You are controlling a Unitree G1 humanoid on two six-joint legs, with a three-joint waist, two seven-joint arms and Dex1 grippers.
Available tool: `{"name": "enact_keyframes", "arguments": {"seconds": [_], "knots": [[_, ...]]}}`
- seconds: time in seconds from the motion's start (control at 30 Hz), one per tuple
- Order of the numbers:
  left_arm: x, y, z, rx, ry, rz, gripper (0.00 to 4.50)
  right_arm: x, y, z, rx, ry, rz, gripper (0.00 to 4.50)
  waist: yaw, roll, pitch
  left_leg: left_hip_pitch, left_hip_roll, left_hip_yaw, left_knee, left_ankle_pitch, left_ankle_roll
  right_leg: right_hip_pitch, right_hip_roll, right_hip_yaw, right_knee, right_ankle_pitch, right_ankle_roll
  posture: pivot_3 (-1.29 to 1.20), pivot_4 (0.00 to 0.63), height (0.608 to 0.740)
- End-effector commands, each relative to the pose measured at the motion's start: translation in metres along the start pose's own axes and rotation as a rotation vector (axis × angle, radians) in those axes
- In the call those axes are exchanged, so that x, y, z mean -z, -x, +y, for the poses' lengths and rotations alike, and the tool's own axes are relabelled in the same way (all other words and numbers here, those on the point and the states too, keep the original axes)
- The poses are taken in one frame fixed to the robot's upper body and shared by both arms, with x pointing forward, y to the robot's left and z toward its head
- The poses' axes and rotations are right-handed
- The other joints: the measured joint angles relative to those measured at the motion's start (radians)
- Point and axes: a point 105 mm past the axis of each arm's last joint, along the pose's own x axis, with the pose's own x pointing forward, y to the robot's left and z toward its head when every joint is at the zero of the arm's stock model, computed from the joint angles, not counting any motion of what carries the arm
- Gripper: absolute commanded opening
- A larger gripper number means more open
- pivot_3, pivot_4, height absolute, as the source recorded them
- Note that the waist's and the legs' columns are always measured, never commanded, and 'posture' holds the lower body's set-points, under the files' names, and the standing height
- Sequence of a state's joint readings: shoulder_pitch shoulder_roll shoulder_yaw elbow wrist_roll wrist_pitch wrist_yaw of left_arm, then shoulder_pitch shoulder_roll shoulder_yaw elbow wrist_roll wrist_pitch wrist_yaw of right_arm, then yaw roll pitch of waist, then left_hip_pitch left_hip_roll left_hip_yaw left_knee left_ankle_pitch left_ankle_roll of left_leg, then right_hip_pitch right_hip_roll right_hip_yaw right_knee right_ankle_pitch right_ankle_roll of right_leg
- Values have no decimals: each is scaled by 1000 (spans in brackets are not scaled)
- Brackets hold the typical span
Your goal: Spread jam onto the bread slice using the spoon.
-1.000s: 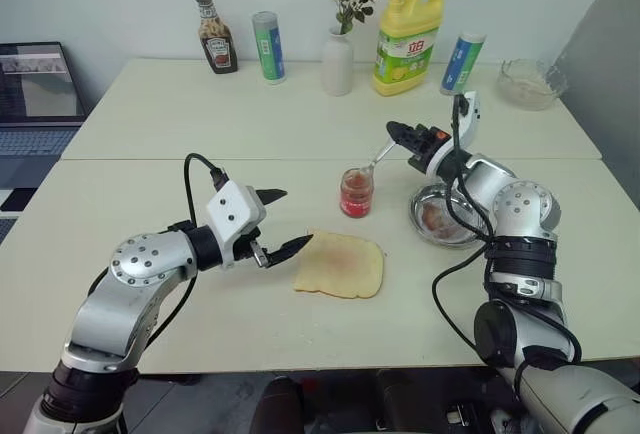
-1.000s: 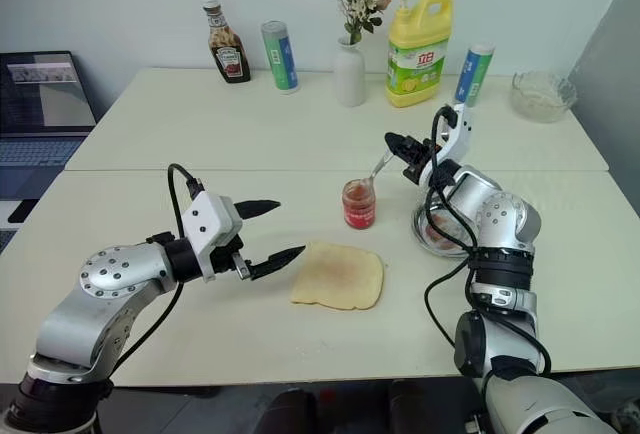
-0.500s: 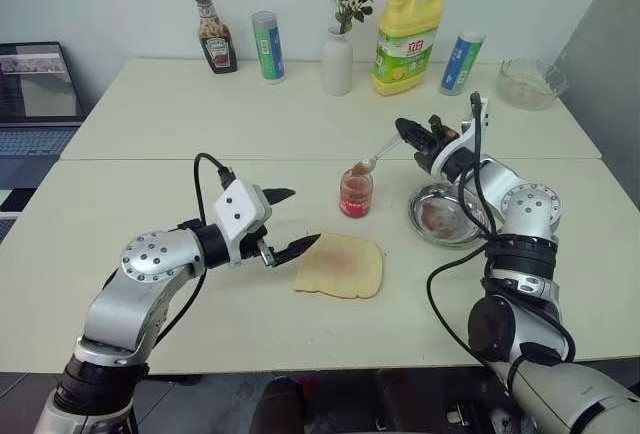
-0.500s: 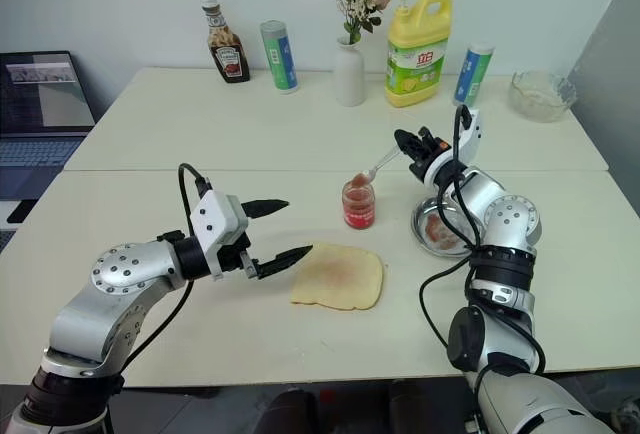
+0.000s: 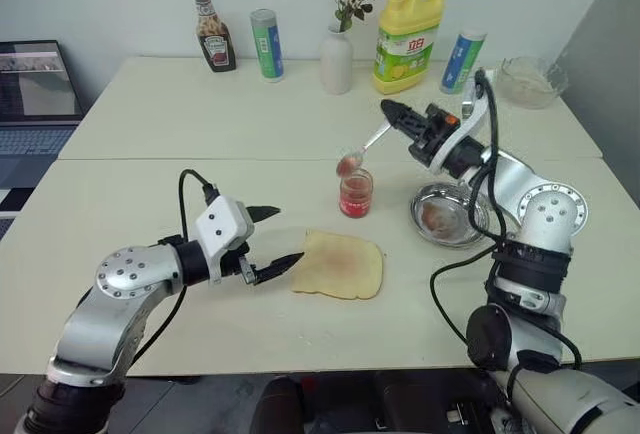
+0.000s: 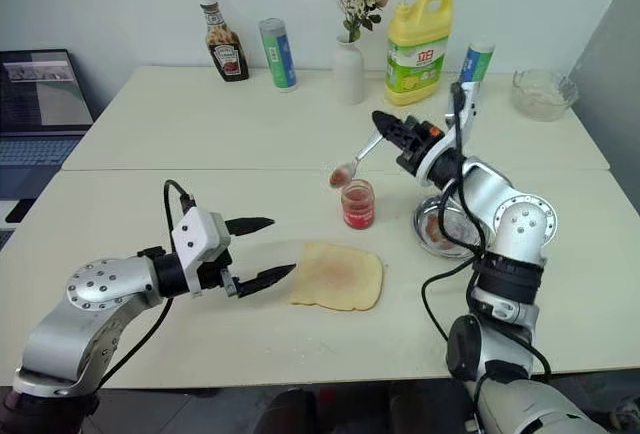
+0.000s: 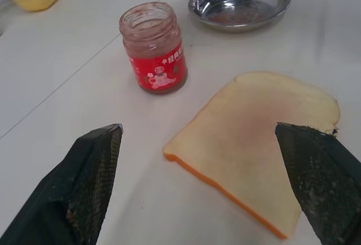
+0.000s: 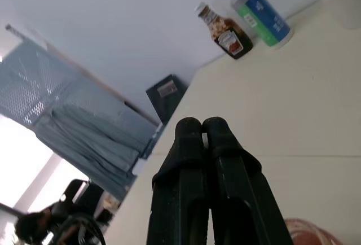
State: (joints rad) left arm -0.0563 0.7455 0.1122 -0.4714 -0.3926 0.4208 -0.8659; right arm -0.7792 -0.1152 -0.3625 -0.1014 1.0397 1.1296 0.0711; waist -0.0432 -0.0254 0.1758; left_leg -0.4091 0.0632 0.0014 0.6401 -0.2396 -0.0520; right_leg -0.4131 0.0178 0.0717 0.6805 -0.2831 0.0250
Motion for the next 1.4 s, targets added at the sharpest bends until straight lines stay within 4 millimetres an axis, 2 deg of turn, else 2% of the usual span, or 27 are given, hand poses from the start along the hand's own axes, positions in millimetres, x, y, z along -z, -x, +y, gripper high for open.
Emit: {"name": "enact_keyframes", "arguments": {"seconds": [0.03, 0.2, 0.3, 0.47, 0.83, 1.4], "knots": [[-5, 20, -13, 30, -17, 3, 4500, 13, 4, 36, -118, 196, 40, 33, -5, 0, 0, 0, 0, 0, 0, 0, 0, 0, 0, 0, 0, 0, 0, 0, 150, 740], [9, 35, -25, 28, 1, 49, 4500, 44, 7, 45, -180, 403, 100, 33, -11, 0, 0, -3, 0, -1, 0, 0, 0, -3, 0, -1, 0, -2, 0, 0, 150, 740], [12, 33, -27, 14, 7, 40, 4500, 63, 7, 50, -233, 545, 127, 33, -10, 0, 0, -3, 0, -1, 0, 0, 0, -3, 0, -1, 0, -3, 2, 0, 150, 740], [11, 27, -33, 21, 10, 20, 4500, 74, 9, 59, -311, 660, 122, 33, -11, 0, 0, -3, 0, 0, 2, 0, 0, -3, 0, 0, 1, -2, 2, 0, 150, 740], [11, 18, -38, 48, -12, 5, 4500, 87, 17, 76, -449, 848, 119, 33, -10, -1, 0, -3, 0, -1, 3, 0, 0, -3, 0, -1, 1, -2, 0, 0, 150, 740], [8, 10, -39, 61, -25, -16, 4500, 80, 22, 79, -512, 989, 122, 33, -6, -1, 0, -3, 0, -1, 4, 0, 0, -2, 0, -1, 2, -1, -1, 0, 150, 740]]}}
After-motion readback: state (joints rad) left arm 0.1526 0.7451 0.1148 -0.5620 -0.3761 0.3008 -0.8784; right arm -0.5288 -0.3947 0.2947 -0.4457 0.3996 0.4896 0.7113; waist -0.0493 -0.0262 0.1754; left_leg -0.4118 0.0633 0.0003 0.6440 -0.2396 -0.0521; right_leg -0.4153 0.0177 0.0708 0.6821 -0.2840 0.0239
